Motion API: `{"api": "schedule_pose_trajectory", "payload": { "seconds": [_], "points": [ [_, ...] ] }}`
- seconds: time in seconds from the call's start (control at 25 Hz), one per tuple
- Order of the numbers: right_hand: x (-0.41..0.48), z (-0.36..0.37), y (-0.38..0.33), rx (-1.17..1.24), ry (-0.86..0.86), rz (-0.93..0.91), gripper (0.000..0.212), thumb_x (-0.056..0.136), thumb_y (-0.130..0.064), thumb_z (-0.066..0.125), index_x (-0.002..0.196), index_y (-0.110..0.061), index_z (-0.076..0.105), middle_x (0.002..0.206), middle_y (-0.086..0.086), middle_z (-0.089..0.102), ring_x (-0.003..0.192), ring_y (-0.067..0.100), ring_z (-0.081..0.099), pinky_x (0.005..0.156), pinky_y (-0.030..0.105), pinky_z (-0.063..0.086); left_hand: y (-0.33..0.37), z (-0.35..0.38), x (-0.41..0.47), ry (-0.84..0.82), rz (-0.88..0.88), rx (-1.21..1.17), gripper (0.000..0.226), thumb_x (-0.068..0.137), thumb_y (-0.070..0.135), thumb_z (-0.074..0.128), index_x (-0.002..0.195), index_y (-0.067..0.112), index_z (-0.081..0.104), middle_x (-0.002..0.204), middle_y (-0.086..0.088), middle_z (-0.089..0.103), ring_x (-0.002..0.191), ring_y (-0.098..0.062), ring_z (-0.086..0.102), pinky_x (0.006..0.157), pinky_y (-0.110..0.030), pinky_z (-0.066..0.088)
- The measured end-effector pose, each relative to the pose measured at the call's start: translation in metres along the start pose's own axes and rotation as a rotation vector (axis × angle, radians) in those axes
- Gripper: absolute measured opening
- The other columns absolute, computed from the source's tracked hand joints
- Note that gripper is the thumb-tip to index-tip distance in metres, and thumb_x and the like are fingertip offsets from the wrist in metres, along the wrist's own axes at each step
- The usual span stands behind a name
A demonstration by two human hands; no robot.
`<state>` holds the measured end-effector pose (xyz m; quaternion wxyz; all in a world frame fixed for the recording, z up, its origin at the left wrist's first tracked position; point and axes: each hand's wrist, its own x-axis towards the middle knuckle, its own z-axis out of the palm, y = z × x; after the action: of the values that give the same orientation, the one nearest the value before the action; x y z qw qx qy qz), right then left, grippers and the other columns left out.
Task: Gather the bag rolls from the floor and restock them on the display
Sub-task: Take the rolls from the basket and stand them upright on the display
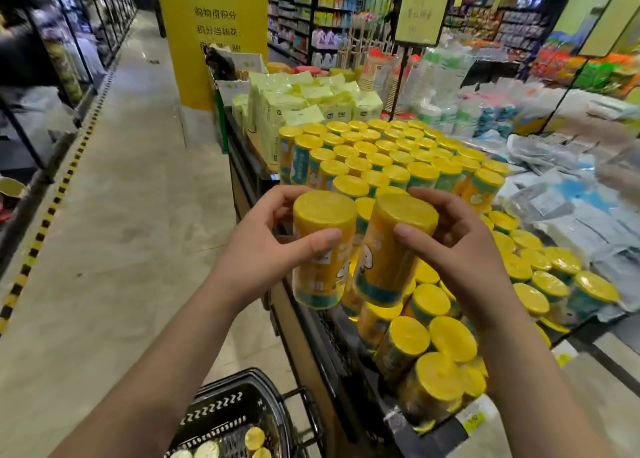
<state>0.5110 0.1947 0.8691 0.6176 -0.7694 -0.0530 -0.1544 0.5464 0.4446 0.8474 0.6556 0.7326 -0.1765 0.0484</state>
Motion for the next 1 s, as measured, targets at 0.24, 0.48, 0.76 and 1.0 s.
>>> {"api": "schedule_pose_trajectory", "payload": {
  "seconds": [0.24,0.48,0.76,1.0],
  "points": [
    [0.071,-0.117,0.066,0.036,-0.123,-0.069,0.064,0.066,-0.048,0.086,0.125,-0.036,0.064,0.118,-0.011,0.072,0.11,0.011,0.068,0.095,0.043,0.056,-0.006,0.129,0.054,0.107,0.019,0.077,0.072,0.062,0.047,0.088,0.126,0.032,0.06,0.117,0.012,0.069,0.112,-0.006,0.064,0.084,-0.028,0.059],
    [0.141,-0.216,0.101,0.084,-0.3,-0.094,0.064,0.064,-0.049,0.085,0.123,-0.039,0.064,0.117,-0.016,0.071,0.108,0.007,0.068,0.093,0.037,0.056,0.012,0.239,0.091,0.279,-0.076,0.141,0.076,0.064,0.046,0.092,0.131,0.031,0.059,0.124,0.009,0.067,0.115,-0.012,0.066,0.091,-0.037,0.059],
    [0.167,-0.254,0.115,0.097,-0.391,-0.131,0.068,0.062,-0.052,0.086,0.125,-0.038,0.063,0.118,-0.015,0.07,0.105,0.004,0.067,0.084,0.023,0.053,0.026,0.283,0.11,0.293,-0.116,0.261,0.075,0.065,0.043,0.088,0.133,0.035,0.058,0.125,0.013,0.064,0.118,-0.007,0.063,0.088,-0.03,0.059],
    [0.173,-0.268,0.111,0.048,-0.401,-0.142,0.073,0.06,-0.062,0.085,0.126,-0.042,0.061,0.122,-0.018,0.067,0.11,0.002,0.065,0.089,0.029,0.054,0.029,0.292,0.126,0.233,-0.115,0.445,0.069,0.067,0.059,0.084,0.129,0.043,0.056,0.122,0.025,0.059,0.116,-0.002,0.059,0.083,-0.026,0.06]
  ]
}}
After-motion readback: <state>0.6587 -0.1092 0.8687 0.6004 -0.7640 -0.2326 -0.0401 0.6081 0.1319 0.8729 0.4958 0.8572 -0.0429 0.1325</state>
